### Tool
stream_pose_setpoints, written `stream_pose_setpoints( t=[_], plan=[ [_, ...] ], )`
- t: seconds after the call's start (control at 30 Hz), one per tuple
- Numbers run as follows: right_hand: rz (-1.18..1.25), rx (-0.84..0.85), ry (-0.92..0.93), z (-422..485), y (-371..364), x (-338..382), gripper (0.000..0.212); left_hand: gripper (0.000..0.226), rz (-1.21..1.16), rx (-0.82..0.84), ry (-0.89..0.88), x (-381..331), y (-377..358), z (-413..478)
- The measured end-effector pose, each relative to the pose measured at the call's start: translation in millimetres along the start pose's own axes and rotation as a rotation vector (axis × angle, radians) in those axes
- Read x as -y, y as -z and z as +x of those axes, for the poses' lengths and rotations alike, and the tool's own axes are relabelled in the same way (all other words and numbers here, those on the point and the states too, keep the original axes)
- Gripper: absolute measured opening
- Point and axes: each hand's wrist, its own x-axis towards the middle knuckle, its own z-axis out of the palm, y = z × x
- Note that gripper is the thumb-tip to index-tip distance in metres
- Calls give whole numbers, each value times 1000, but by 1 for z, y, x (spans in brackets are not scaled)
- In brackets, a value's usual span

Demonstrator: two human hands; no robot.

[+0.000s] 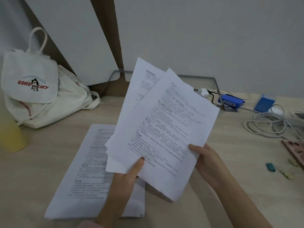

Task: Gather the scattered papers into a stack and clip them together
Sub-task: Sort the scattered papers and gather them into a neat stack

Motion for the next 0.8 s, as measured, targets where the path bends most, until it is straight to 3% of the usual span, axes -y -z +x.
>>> stream_pose_setpoints(
  t=[0.1,0.33,0.57,0.8],
  plan=[
    [-27,-66,136,-4,7,20,40,53,75,15,-13,-11,5,3],
    [-208,-165,356,-19,24,59,36,29,167,199,-143,-52,-2,33],
    [-360,-186,398,-31,24,54,37,26,212,267,-304,-54,-38,39],
    [-367,-278,273,-33,28,39,36,31,292,263,-244,-25,-51,36]
  ],
)
